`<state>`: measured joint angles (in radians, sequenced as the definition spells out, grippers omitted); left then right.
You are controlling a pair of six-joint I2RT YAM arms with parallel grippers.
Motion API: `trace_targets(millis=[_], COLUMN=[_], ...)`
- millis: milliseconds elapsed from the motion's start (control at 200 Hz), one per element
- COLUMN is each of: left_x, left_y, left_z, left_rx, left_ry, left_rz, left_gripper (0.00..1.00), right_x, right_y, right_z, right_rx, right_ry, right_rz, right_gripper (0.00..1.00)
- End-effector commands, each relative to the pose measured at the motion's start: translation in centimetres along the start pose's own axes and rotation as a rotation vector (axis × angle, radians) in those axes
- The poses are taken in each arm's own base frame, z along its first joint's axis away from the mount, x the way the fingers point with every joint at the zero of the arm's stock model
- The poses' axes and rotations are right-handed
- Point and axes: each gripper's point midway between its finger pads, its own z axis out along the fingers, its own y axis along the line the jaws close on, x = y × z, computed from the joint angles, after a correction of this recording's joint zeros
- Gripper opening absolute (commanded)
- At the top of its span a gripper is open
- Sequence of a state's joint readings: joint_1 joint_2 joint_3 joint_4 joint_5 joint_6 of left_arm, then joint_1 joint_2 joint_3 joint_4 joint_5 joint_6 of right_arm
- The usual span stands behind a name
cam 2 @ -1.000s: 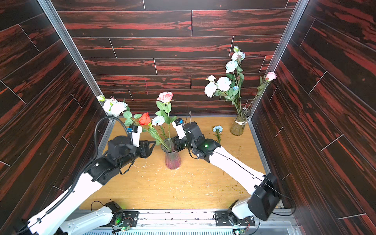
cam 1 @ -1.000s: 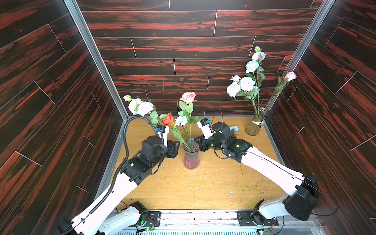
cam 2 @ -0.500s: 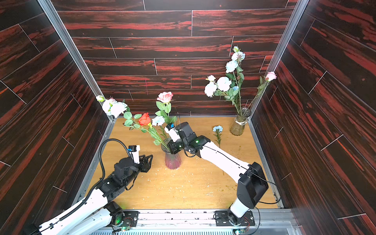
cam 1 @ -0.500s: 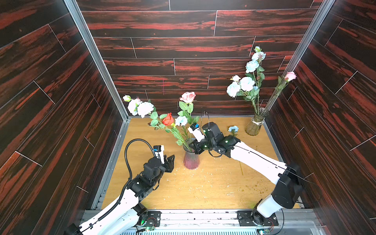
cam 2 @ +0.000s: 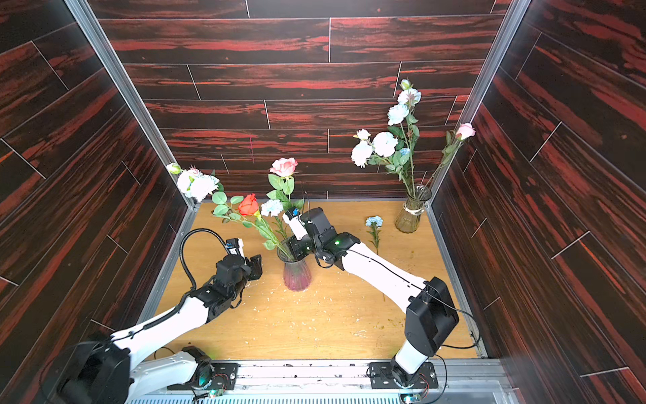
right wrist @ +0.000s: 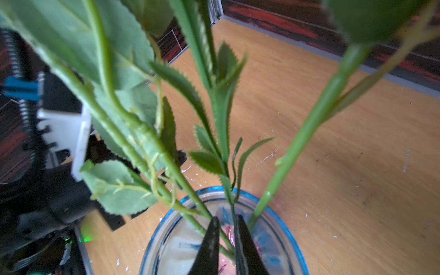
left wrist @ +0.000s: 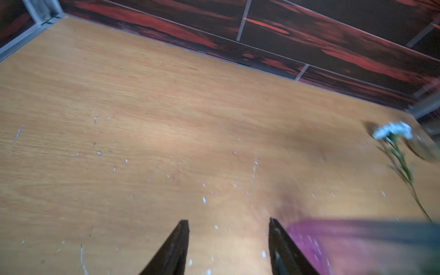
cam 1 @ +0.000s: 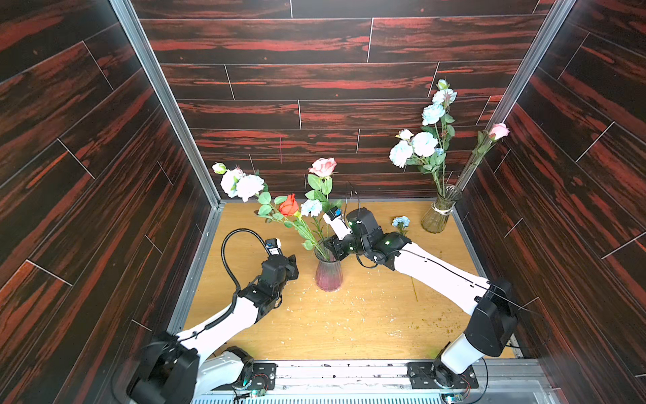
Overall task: Pick out blue flowers from the vase
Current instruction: Pick up the flower from the vase.
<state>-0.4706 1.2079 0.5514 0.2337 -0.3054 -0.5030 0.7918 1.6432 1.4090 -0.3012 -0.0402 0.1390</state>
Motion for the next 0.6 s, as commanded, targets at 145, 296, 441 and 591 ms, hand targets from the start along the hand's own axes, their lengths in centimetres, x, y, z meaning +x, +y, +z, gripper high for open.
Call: trace_targets(millis=[145, 296, 441, 591], left_x=[-3.2, -3.7, -4.1, -4.2], left_y=[-2.6, -3.7, -4.8, -5.5], left_z=[1.7, 2.2, 2.7, 3.2], left_rx=[0.070, 0.113, 0.140, 0.159], left_ry=[-0.071, -0.073, -0.061, -0.045], left_rz=[-0.028, -0.008, 0.014, 0.034], left_gripper=[0.56, 0.56, 0.56, 0.56], right_x=[0.0, 0.4, 0.9, 1.2], right_y=[-0.6, -0.3, -0.5, -0.7], right_z=[0.7, 1.2, 1.5, 1.9], right_rx=[0.028, 0.005, 0.009, 0.019], right_ry=[-0.013, -0.007, 0.001, 0.016], right_rz=[-0.030, -0.035, -0.032, -0.032], right_gripper=[0.28, 0.30, 0.27, 0.24])
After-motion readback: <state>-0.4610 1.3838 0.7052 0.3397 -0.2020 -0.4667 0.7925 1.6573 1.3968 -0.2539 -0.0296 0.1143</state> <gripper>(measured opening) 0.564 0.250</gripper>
